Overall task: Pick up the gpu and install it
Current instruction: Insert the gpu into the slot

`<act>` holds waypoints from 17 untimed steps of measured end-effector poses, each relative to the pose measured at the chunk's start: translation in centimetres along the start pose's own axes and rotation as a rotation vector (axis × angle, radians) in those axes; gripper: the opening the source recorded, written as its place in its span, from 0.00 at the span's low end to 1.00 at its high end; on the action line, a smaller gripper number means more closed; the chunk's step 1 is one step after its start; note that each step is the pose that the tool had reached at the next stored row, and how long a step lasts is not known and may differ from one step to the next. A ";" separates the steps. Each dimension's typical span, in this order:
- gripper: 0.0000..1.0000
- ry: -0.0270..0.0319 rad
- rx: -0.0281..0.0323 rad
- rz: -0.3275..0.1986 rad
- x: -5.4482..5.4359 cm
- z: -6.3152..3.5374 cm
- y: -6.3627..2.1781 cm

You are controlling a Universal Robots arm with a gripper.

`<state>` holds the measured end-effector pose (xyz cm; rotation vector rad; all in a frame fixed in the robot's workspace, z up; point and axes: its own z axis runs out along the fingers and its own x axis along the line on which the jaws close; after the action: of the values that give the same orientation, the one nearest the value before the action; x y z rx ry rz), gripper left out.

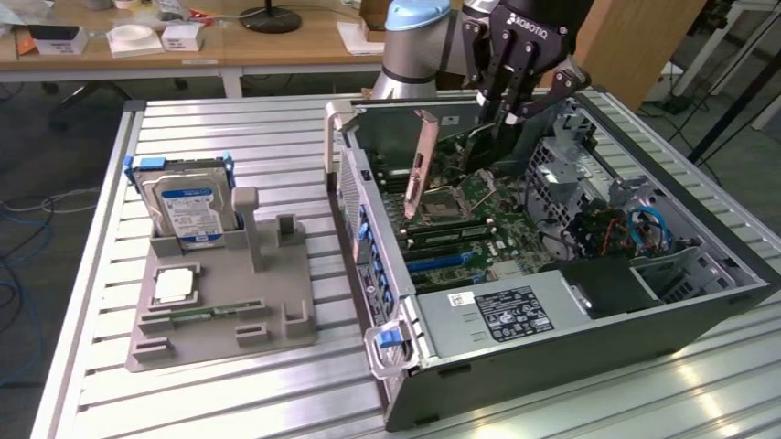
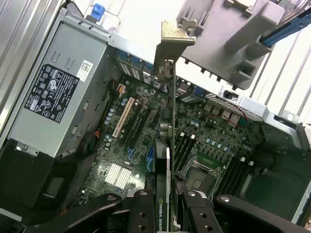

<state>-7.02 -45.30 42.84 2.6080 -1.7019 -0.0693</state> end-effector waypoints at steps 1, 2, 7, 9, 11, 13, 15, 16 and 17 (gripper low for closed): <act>0.26 0.0000 0.0000 0.000 0.0 0.00 0.00; 0.26 -0.0001 0.0000 0.000 0.0 0.00 0.00; 0.26 -0.0021 0.0010 0.046 0.0 0.06 0.00; 0.26 -0.0053 0.0026 0.115 0.0 0.15 0.00; 0.26 -0.0067 0.0033 0.141 0.0 0.21 -0.01; 0.26 -0.0077 0.0038 0.162 0.0 0.34 -0.03; 0.26 -0.0082 0.0040 0.175 0.1 0.49 -0.15; 0.26 -0.0083 0.0040 0.179 0.1 0.58 -0.25; 0.26 -0.0084 0.0041 0.181 0.2 0.68 -0.39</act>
<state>-6.64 -45.30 42.14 2.4464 -1.9335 -0.0729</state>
